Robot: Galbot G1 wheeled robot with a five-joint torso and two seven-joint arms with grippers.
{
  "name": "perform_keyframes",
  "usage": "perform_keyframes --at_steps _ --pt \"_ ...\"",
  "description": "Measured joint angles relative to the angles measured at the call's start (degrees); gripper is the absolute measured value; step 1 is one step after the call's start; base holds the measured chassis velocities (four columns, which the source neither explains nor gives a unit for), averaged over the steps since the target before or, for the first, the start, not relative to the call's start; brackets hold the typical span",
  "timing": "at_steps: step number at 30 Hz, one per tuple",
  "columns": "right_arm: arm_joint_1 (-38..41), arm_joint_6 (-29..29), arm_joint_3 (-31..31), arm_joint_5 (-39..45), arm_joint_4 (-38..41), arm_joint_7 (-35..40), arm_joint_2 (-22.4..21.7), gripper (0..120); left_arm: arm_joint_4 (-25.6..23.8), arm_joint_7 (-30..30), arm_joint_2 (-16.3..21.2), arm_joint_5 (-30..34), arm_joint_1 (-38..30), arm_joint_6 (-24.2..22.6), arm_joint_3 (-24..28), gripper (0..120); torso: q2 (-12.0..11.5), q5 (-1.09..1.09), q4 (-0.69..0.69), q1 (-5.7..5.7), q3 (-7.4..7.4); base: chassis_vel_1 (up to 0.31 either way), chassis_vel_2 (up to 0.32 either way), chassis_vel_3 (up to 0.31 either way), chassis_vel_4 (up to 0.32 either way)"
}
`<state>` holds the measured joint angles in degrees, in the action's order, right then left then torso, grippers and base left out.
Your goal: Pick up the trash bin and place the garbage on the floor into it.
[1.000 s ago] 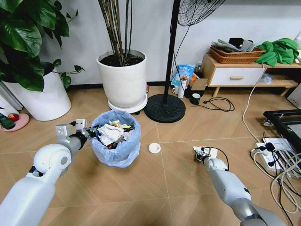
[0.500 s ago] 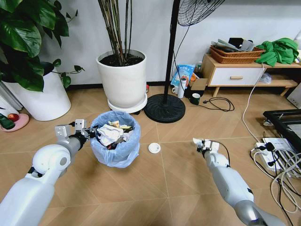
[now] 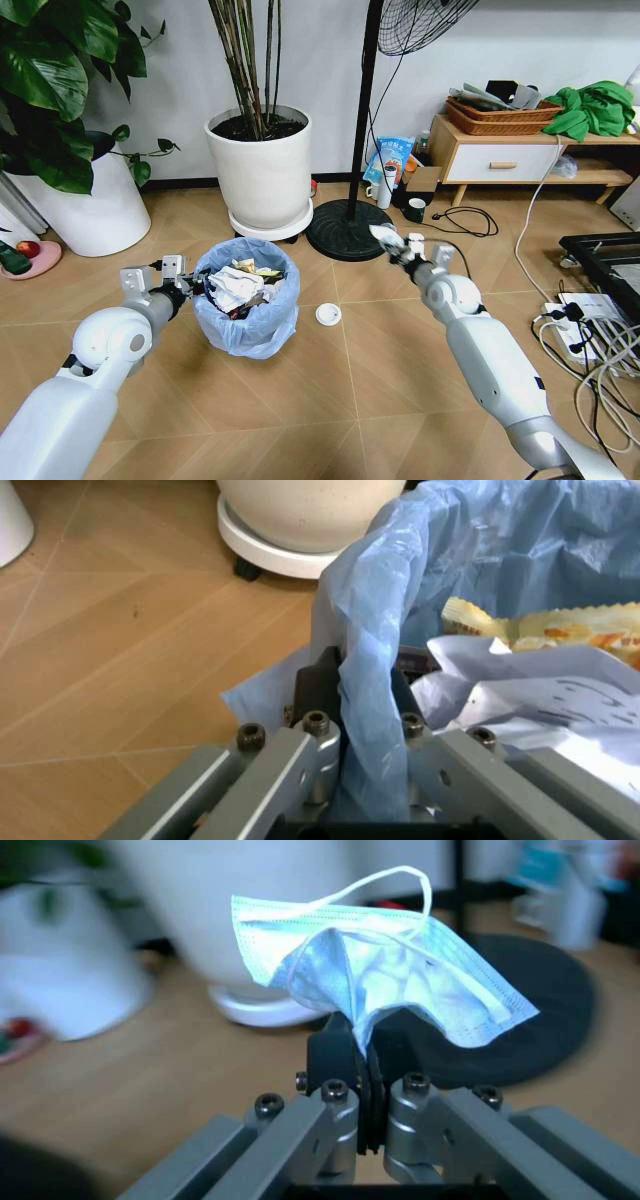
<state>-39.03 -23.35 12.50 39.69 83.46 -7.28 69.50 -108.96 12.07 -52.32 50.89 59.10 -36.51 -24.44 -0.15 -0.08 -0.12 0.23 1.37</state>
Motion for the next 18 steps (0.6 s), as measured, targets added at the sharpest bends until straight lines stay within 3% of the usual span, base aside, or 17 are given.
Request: perform_keyframes --at_steps 2,8,18 --pt "0.9 -1.7 -3.3 3.3 5.9 -1.0 -0.9 0 0.1 0.1 -0.3 -0.1 -0.3 0.0 0.5 0 0.0 0.05 -0.02 0.0 0.0 0.0 0.0 0.0 0.0" --pt "3.9 -3.4 -9.7 8.3 13.7 -1.2 -1.5 0 0.3 0.5 -0.7 -0.2 -0.6 0.0 1.4 0 0.0 0.04 -0.01 0.0 0.0 0.0 0.0 0.0 0.0" --pt "7.6 -5.2 -22.1 10.5 17.6 -1.6 -1.9 0 0.7 1.2 -0.7 0.0 -1.8 -0.1 2.6 0 0.0 0.03 0.0 0.0 0.0 0.0 0.0 0.0 0.0"
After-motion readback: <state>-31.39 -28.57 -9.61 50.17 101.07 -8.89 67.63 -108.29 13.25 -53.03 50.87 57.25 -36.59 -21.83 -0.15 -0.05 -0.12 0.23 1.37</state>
